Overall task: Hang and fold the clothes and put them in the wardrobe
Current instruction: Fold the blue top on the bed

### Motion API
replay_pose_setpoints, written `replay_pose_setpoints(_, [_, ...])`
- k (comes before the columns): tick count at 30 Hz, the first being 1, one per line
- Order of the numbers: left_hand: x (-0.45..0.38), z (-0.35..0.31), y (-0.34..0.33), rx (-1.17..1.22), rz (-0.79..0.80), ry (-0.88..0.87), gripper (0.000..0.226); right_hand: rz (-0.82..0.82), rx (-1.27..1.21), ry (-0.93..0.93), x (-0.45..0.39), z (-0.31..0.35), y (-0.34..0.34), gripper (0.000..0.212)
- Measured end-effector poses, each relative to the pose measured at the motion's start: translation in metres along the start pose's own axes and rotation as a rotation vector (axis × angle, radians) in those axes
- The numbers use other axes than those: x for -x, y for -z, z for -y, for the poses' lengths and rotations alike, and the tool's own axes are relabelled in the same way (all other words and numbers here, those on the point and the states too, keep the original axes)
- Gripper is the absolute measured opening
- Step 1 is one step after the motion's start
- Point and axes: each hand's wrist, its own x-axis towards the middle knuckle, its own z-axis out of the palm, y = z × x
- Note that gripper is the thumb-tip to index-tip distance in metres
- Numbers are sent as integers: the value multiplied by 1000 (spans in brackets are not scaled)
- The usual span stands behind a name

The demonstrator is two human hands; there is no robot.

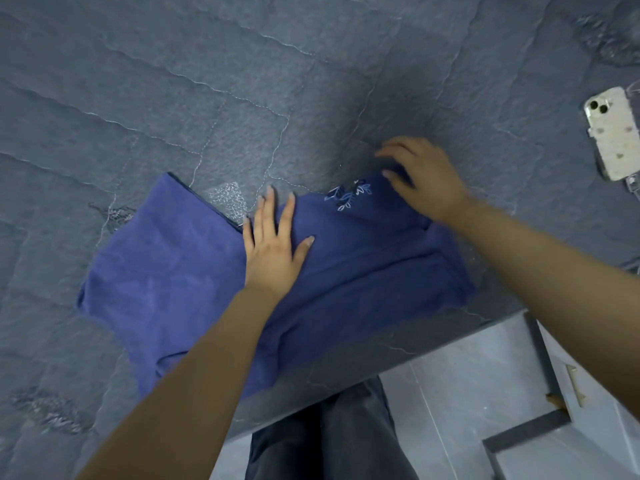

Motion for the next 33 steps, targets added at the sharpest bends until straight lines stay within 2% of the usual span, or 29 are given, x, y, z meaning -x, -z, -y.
replay_pose_setpoints(4, [-2, 13, -27, -98, -5, 59, 80, 318, 7, 56, -39, -4, 1, 29])
replay_pose_setpoints(7, [-5, 21, -31, -101, -18, 17, 80, 528, 25, -83, -51, -17, 5, 26])
replay_pose_setpoints(9, [-5, 25, -31, -91, -11, -12, 81, 578, 50, -152, -51, -27, 11, 27])
replay_pose_setpoints(15, [-5, 27, -28, -50, 23, -17, 86, 396, 213, -195, -43, -38, 16, 23])
replay_pose_setpoints(18, [2, 23, -18, 14, -7, -71, 94, 109, 225, -157, -20, -33, 14, 22])
replay_pose_setpoints(20, [13, 21, -13, -2, -54, -185, 95, -95, 170, -137, 6, -18, 12, 17])
replay_pose_setpoints(21, [20, 19, -12, -38, -62, -248, 94, -119, 118, -111, 21, -9, 11, 18])
replay_pose_setpoints(23, [35, 14, -14, -91, -33, -310, 90, -32, 54, 7, 54, 3, 4, 35])
replay_pose_setpoints(25, [47, 9, -20, -64, 9, -270, 81, 95, 85, 53, 82, 7, -12, 50])
replay_pose_setpoints(27, [54, 8, -24, 10, -9, -200, 62, 123, 127, -44, 97, 9, -27, 51])
replay_pose_setpoints(29, [55, 9, -25, 82, -68, -158, 33, 75, 129, -151, 100, 9, -38, 39])
replay_pose_setpoints(31, [52, 11, -22, 128, -128, -142, 9, -7, 130, -168, 97, 9, -41, 24])
replay_pose_setpoints(33, [48, 13, -15, 164, -128, -141, 3, -93, 138, -153, 95, 7, -37, 15])
